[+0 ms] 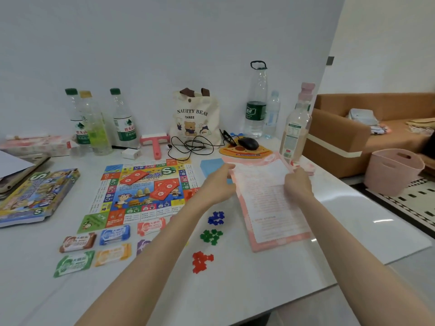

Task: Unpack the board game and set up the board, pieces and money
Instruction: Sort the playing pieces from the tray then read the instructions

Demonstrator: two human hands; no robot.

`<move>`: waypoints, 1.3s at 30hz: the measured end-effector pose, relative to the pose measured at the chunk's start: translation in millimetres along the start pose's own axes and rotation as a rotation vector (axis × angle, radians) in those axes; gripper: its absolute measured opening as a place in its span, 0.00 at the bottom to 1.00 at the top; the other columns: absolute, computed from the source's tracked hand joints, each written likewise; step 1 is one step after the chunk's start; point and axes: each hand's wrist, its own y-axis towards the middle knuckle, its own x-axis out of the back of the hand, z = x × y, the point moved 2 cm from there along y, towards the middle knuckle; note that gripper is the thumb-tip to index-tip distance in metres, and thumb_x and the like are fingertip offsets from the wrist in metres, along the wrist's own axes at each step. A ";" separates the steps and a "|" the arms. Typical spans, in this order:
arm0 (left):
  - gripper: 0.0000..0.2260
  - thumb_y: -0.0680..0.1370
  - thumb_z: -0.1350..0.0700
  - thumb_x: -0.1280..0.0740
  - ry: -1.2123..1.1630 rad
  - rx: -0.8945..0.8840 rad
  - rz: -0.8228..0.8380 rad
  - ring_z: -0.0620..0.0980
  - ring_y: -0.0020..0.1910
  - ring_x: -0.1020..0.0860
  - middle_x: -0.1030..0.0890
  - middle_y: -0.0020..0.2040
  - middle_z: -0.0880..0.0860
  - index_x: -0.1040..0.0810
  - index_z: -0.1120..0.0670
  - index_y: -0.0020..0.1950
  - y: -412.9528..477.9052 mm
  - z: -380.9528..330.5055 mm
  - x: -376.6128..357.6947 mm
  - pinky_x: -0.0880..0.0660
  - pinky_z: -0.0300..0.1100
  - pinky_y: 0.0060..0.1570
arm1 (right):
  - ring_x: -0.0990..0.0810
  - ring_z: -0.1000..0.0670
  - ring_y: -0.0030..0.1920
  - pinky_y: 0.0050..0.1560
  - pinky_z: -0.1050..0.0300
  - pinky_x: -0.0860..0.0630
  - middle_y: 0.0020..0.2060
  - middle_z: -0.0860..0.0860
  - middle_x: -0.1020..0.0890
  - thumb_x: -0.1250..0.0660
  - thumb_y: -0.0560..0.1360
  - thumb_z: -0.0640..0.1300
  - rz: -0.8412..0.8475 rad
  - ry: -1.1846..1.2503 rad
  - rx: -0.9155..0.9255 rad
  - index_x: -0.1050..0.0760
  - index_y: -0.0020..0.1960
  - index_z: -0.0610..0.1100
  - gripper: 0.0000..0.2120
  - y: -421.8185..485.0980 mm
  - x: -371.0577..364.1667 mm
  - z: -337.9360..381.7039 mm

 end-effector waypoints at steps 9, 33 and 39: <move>0.30 0.76 0.65 0.38 0.546 0.059 0.144 0.56 0.64 0.29 0.29 0.68 0.56 0.44 0.53 0.76 30.5 18.3 -5.5 0.25 0.51 0.58 | 0.23 0.44 0.55 0.59 0.45 0.29 0.56 0.44 0.22 0.50 0.81 0.45 -0.048 0.029 -0.084 0.30 0.63 0.43 0.15 17.4 -10.5 -11.4; 0.10 0.76 0.60 0.30 0.539 -0.114 -0.196 0.49 0.48 0.23 0.17 0.48 0.51 0.22 0.55 0.57 75.4 31.2 19.4 0.34 0.40 0.43 | 0.24 0.45 0.51 0.60 0.46 0.29 0.52 0.44 0.23 0.50 0.83 0.46 -0.248 -0.017 -0.170 0.31 0.54 0.42 0.11 35.7 -3.0 -32.4; 0.10 0.75 0.60 0.29 0.482 -0.177 -0.273 0.47 0.43 0.25 0.18 0.47 0.51 0.21 0.56 0.55 81.3 26.3 39.5 0.31 0.41 0.43 | 0.25 0.44 0.57 0.60 0.46 0.33 0.58 0.45 0.23 0.45 0.82 0.44 -0.257 -0.087 -0.133 0.30 0.60 0.43 0.10 33.6 -10.2 -30.2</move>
